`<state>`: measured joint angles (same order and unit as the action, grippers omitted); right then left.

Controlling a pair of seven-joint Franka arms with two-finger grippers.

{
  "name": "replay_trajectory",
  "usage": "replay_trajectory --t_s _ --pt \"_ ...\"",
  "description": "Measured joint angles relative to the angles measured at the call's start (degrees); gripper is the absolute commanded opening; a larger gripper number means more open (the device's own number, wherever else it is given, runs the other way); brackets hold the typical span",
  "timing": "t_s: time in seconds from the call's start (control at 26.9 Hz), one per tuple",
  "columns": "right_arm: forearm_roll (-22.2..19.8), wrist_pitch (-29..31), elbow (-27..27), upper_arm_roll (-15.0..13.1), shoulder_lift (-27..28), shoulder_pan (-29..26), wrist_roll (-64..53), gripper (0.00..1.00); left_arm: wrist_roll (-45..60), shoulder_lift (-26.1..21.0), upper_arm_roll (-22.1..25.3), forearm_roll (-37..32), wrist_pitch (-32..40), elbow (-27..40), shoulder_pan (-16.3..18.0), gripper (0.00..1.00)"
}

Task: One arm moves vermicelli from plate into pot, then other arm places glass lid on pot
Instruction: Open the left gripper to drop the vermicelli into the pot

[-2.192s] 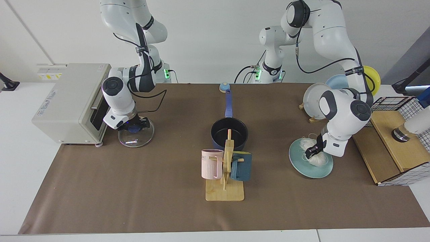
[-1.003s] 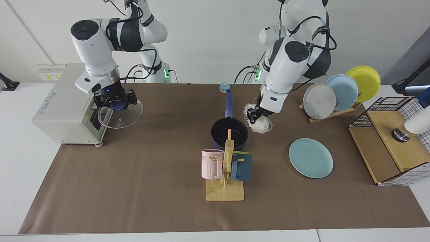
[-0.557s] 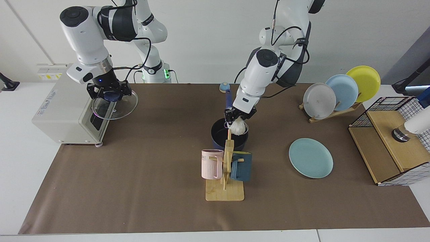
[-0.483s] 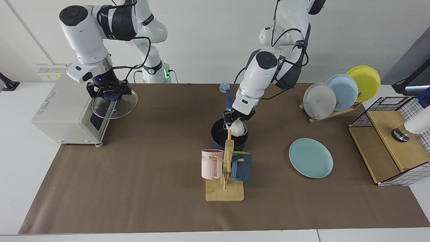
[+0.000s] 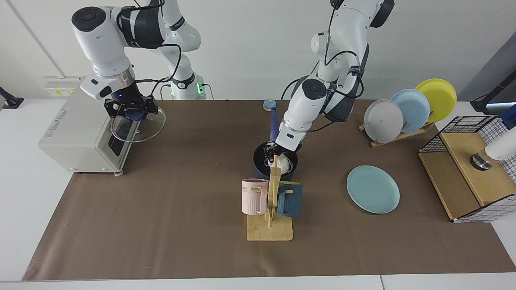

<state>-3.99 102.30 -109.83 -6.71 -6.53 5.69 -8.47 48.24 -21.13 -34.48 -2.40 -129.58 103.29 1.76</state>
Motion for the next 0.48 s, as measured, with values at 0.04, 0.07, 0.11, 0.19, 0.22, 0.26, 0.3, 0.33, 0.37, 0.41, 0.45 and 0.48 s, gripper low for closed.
replay_trajectory --t_s 0.04,0.07,0.11,0.19,0.22,0.26,0.3,0.33,0.37,0.41,0.45,0.48 --pt "0.0 0.0 0.0 0.0 0.0 0.0 0.0 0.06 0.1 -0.2 0.0 -0.2 0.0 0.1 0.0 0.00" --pt "0.0 0.0 0.0 0.0 0.0 0.0 0.0 0.06 0.2 -0.2 -0.1 -0.3 0.0 0.2 0.0 0.00" --pt "0.0 0.0 -0.1 0.0 0.0 0.0 0.0 0.06 0.3 -0.3 -0.1 -0.4 -0.1 0.3 0.0 0.00" --pt "0.1 0.0 -0.1 0.0 0.0 0.1 0.0 0.06 0.3 -0.4 -0.1 -0.6 -0.2 0.5 0.0 0.00" --pt "0.1 0.0 -0.1 0.0 0.0 0.1 0.0 0.06 0.3 -0.4 -0.1 -0.7 -0.2 0.6 0.0 0.00" --pt "0.1 0.0 -0.2 0.1 0.0 0.1 0.0 0.06 0.3 -0.5 0.0 -0.7 -0.2 0.6 0.0 0.00" --pt "0.1 0.0 -0.2 0.1 0.0 0.1 0.0 0.06 0.3 -0.5 0.0 -0.9 -0.2 0.7 0.0 0.00" --pt "0.1 0.0 -0.2 0.1 0.0 0.1 0.0 0.06 0.4 -0.7 0.0 -1.2 -0.3 0.8 0.0 0.08" --pt "0.2 0.0 -0.2 0.1 0.0 0.1 0.0 0.06 0.6 -0.8 0.0 -1.7 -0.5 1.0 0.0 0.17" --pt "0.2 0.0 -0.3 0.1 0.0 0.1 0.0 0.06 0.9 -0.9 0.0 -2.2 -0.8 1.1 0.0 0.24" --pt "0.2 0.0 -0.3 0.1 0.0 0.1 0.1 0.06 1.1 -1.1 0.0 -2.7 -1.1 1.2 0.0 0.37" --pt "0.2 0.0 -0.4 0.1 0.0 0.1 0.2 0.06 1.2 -1.3 0.0 -3.3 -1.3 1.2 0.0 0.58"
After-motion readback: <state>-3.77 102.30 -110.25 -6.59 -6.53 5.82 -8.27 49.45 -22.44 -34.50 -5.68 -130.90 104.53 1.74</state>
